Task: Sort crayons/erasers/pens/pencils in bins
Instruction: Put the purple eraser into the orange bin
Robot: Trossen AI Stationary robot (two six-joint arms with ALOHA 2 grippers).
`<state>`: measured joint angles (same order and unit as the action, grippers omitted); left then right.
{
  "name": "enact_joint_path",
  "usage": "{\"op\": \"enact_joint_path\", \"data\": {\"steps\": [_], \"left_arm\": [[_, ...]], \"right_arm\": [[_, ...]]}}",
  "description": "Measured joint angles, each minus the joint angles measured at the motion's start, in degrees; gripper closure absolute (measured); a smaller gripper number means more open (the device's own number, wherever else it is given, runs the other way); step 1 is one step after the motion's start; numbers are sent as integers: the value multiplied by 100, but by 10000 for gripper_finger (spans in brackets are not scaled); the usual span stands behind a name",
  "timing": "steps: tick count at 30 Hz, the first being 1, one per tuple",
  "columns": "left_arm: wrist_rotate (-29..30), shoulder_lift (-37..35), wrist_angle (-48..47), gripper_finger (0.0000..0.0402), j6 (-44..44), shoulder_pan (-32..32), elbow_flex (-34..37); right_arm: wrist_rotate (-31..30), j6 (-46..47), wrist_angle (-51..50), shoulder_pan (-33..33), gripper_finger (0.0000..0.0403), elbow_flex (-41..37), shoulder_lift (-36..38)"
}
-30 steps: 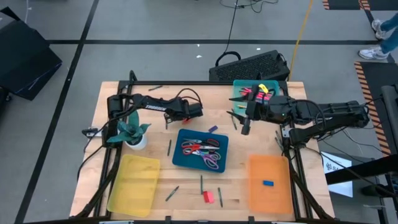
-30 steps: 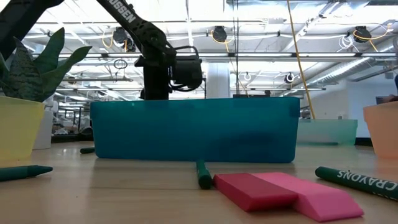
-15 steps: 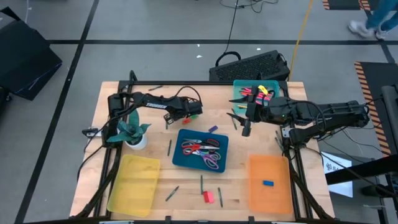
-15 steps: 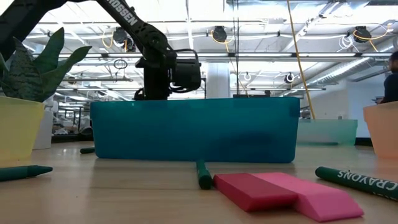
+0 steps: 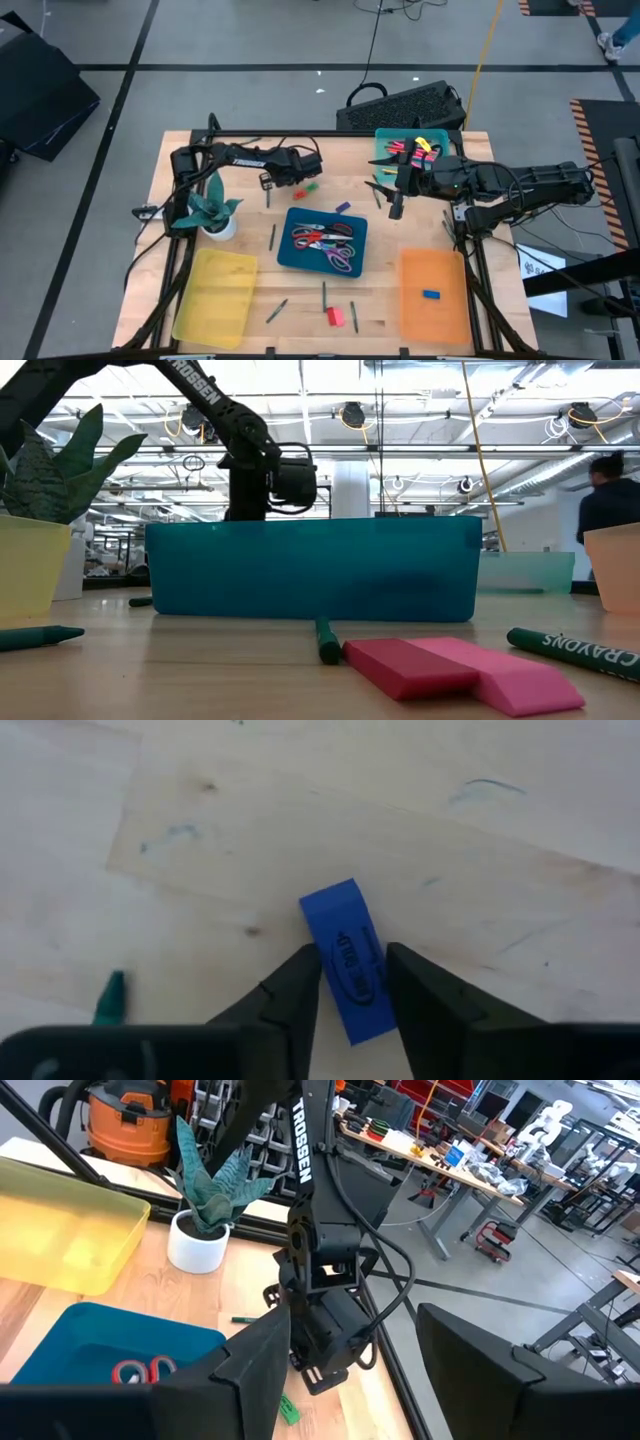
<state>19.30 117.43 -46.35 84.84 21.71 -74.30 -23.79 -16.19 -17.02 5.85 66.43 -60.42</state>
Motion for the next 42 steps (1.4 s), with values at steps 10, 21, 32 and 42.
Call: {"op": "enact_joint_path", "data": {"steps": [10,21,32,42], "left_arm": [[107,0,-124,222,-377,105,8],[8,-37,-463,269,-131,166,13],[-278,-297,-822,259,-216,350,52],[4,-342,-317,208,572,177,546]], "right_arm": [[-15,5,0,-34,193,0,0],[-18,51,0,-230,193,0,0],[-17,191,0,-407,193,0,0],[-17,177,0,-441,193,0,0]]}}
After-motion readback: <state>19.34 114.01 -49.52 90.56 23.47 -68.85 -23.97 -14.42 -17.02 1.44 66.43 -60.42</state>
